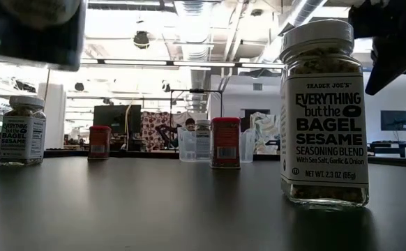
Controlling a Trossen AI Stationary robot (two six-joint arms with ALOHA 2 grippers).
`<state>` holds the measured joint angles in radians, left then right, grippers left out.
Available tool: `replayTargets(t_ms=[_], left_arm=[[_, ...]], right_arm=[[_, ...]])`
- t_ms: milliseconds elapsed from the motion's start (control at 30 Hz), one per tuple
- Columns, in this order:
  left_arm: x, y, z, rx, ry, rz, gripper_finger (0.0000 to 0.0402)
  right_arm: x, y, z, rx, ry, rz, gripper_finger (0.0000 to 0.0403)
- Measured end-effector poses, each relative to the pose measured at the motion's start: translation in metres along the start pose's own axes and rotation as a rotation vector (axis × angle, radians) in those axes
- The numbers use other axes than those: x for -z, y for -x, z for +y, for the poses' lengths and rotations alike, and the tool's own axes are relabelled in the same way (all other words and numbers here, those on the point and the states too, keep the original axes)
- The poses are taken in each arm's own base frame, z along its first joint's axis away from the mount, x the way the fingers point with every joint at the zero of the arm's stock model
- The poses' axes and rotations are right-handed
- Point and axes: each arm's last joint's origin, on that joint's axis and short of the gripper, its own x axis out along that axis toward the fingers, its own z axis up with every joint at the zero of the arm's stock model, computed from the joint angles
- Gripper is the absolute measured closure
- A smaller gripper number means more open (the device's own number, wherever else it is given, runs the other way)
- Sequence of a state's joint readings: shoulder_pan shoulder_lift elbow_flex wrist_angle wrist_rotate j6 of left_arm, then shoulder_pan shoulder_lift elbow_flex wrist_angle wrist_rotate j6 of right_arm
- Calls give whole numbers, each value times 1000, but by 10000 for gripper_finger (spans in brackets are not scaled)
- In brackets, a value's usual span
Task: Sort spices by type
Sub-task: Put the brown spice bottle into the black bin
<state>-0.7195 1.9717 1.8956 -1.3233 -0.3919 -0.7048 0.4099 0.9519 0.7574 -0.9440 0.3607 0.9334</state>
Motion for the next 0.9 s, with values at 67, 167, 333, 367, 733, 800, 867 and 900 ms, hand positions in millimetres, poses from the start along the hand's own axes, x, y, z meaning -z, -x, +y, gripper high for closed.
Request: replayTargets(t_ms=[67, 167, 333, 367, 733, 800, 867, 900], left_arm=[[12, -4, 5, 35, 20, -35, 126], [33, -13, 15, 127, 65, -108, 126], [64, -24, 41, 229, 65, -193, 126], [70, -26, 46, 242, 31, -202, 126], [73, -63, 56, 286, -197, -288, 123], [71, -70, 56, 308, -217, -264, 122], [70, -77, 55, 340, -252, -227, 122], [70, -80, 55, 356, -264, -212, 121]], right_arm=[[0, -1, 1, -1, -18, 0, 381], [-1, -2, 2, 1, -68, 1, 381], [-1, -2, 2, 1, -115, 1, 381], [-1, -2, 2, 0, -118, 0, 381], [-1, -2, 2, 0, -166, 0, 381], [-1, -2, 2, 0, -166, 0, 381], [-1, -2, 2, 0, -166, 0, 381], [-1, -2, 2, 0, -166, 0, 381]])
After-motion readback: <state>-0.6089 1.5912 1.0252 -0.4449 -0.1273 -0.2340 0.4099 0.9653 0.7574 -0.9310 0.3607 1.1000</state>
